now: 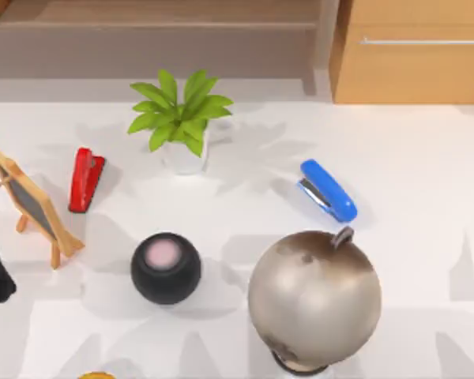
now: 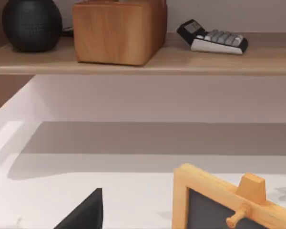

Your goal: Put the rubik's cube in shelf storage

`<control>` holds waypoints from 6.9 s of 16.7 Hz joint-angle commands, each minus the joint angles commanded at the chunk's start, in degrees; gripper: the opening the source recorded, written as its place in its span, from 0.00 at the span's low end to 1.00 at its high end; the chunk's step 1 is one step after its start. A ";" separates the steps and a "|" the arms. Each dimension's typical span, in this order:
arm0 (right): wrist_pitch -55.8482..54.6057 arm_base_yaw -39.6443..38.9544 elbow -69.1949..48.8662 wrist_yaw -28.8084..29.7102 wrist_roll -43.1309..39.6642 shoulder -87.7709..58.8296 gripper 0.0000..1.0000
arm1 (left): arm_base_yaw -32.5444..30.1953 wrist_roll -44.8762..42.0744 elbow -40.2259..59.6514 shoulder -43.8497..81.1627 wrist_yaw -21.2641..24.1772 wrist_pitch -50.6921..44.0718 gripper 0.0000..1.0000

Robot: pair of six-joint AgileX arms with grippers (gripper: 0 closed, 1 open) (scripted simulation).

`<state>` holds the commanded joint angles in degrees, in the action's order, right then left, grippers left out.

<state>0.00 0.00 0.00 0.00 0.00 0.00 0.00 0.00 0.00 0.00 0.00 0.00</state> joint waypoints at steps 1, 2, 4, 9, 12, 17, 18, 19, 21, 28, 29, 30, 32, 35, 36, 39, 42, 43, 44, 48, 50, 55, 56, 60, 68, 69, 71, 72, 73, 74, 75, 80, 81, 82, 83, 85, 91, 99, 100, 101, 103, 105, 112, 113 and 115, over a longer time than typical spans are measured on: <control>0.00 0.00 0.00 0.00 0.00 0.00 1.00 | 0.00 0.00 0.00 0.00 0.00 0.00 1.00; 0.00 0.00 0.00 0.00 0.00 0.00 1.00 | 0.00 0.00 0.00 0.00 0.00 0.00 1.00; -1.24 0.04 -1.02 -0.08 -1.58 -1.69 1.00 | 0.00 0.00 0.00 0.00 0.00 0.00 1.00; -10.53 -0.32 -8.53 -0.58 -14.93 -16.26 1.00 | 0.00 0.00 0.00 0.00 0.00 0.00 1.00; -18.97 -1.07 -15.22 -0.64 -27.54 -31.93 1.00 | 0.00 0.00 0.00 0.00 0.00 0.00 1.00; -35.12 -2.95 -27.60 0.58 -49.46 -62.32 1.00 | 0.00 0.00 0.00 0.00 0.00 0.00 1.00; -38.41 -3.39 -30.04 1.05 -53.49 -68.04 1.00 | 0.00 0.00 0.00 0.00 0.00 0.00 1.00; -41.66 -3.84 -32.44 1.58 -57.38 -73.57 1.00 | 0.00 0.00 0.00 0.00 0.00 0.00 1.00; -47.96 -4.80 -37.01 2.82 -64.73 -84.18 1.00 | 0.00 0.00 0.00 0.00 0.00 0.00 1.00; -65.51 -8.24 -49.11 8.24 -82.83 -114.24 1.00 | 0.00 0.00 0.00 0.00 0.00 0.00 1.00; -67.31 -8.66 -50.28 9.03 -84.40 -117.32 1.00 | 0.00 0.00 0.00 0.00 0.00 0.00 1.00; -68.93 -9.04 -51.30 9.77 -85.74 -120.07 1.00 | 0.00 0.00 0.00 0.00 0.00 0.00 1.00; -71.54 -9.65 -52.91 11.06 -87.78 -124.42 1.00 | 0.00 0.00 0.00 0.00 0.00 0.00 1.00; -73.52 -10.11 -54.09 12.13 -89.23 -127.74 1.00 | 0.00 0.00 0.00 0.00 0.00 0.00 1.00; -73.55 -10.12 -54.11 12.16 -89.26 -127.80 1.00 | 0.00 0.00 0.00 0.00 0.00 0.00 1.00; -73.55 -10.12 -54.11 12.16 -89.26 -127.80 1.00 | 0.00 0.00 0.00 0.00 0.00 0.00 1.00; -73.05 -9.82 -54.77 11.93 -89.22 -128.02 1.00 | 0.00 0.00 0.00 0.00 0.00 0.00 1.00; -72.54 -9.77 -55.81 11.83 -89.25 -128.49 1.00 | 0.00 0.00 0.00 0.00 0.00 0.00 1.00; -71.90 -9.69 -57.05 11.74 -89.28 -129.07 1.00 | 0.00 0.00 0.00 0.00 0.00 0.00 1.00; -69.86 -9.39 -60.79 11.47 -89.29 -130.77 1.00 | 0.00 0.00 0.00 0.00 0.00 0.00 1.00; -69.85 -9.39 -60.80 11.47 -89.29 -130.78 1.00 | 0.00 0.00 0.00 0.00 0.00 0.00 1.00; -69.85 -9.39 -60.80 11.47 -89.29 -130.78 0.70 | 0.00 0.00 0.00 0.00 0.00 0.00 1.00; -69.85 -9.39 -60.80 11.47 -89.29 -130.78 0.62 | 0.00 0.00 0.00 0.00 0.00 0.00 1.00; -69.85 -9.39 -60.80 11.47 -89.29 -130.78 0.32 | 0.00 0.00 0.00 0.00 0.00 0.00 1.00; -69.85 -9.39 -60.80 11.47 -89.29 -130.78 0.00 | 0.00 0.00 0.00 0.00 0.00 0.00 1.00; -69.85 -9.39 -60.80 11.47 -89.29 -130.78 0.00 | 0.00 0.00 0.00 0.00 0.00 0.00 1.00; -69.85 -9.39 -60.80 11.47 -89.29 -130.78 0.00 | 0.00 0.00 0.00 0.00 0.00 0.00 1.00; -69.85 -9.39 -60.80 11.47 -89.29 -130.78 0.00 | 0.00 0.00 0.00 0.00 0.00 0.00 1.00; -69.67 -9.55 -60.73 11.50 -89.12 -130.84 0.00 | 0.00 0.00 0.00 0.00 0.00 0.00 1.00; -69.82 -9.58 -60.54 11.52 -89.12 -130.73 0.00 | 0.00 0.00 0.00 0.00 0.00 0.00 1.00; -70.35 -9.68 -59.77 11.65 -89.11 -130.31 0.00 | 0.00 0.00 0.00 0.00 0.00 0.00 1.00; -75.98 -10.85 -48.76 12.96 -89.02 -125.97 0.00 | 0.00 0.00 0.00 0.00 0.00 0.00 1.00; -77.21 -11.16 -46.74 13.16 -89.03 -125.02 0.00 | 0.00 0.00 0.00 0.00 0.00 0.00 1.00; -78.17 -11.41 -45.32 13.33 -89.04 -124.29 0.00 | 0.00 0.00 0.00 0.00 0.00 0.00 1.00; -78.77 -11.56 -44.51 13.43 -89.03 -123.83 0.00 | 0.00 0.00 0.00 0.00 0.00 0.00 1.00; -78.92 -11.60 -44.30 13.46 -89.03 -123.71 0.00 | 0.00 0.00 0.00 0.00 0.00 0.00 1.00; -81.47 -12.29 -40.37 14.04 -88.98 -122.06 0.00 | 0.00 0.00 0.00 0.00 0.00 0.00 1.00; -87.97 -14.17 -29.43 16.14 -88.93 -118.15 0.00 | 0.00 0.00 0.00 0.00 0.00 0.00 1.00; -87.97 -14.17 -29.43 16.14 -88.93 -118.15 0.00 | 0.00 0.00 0.00 0.00 0.00 0.00 1.00; -87.81 -14.05 -29.71 16.03 -88.95 -118.33 0.00 | 0.00 0.00 0.00 0.00 0.00 0.00 1.00; -88.68 -14.40 -28.72 16.40 -88.98 -118.04 0.00 | 0.00 0.00 0.00 0.00 0.00 0.00 1.00; -90.94 -15.22 -25.58 17.46 -88.96 -117.33 0.00 | 0.00 0.00 0.00 0.00 0.00 0.00 1.00; -97.98 -18.32 -15.58 20.25 -88.86 -114.45 0.00 | 0.00 0.00 0.00 0.00 0.00 0.00 1.00; -97.98 -18.32 -15.58 20.25 -88.86 -114.45 0.00 | 0.00 0.00 0.00 0.00 0.00 0.00 1.00; -97.98 -18.32 -15.58 20.25 -88.86 -114.45 0.08 | 0.00 0.00 0.00 0.00 0.00 0.00 1.00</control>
<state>-97.98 -18.32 -15.58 20.25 -88.86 -114.45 0.00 0.00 0.00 0.00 0.00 0.00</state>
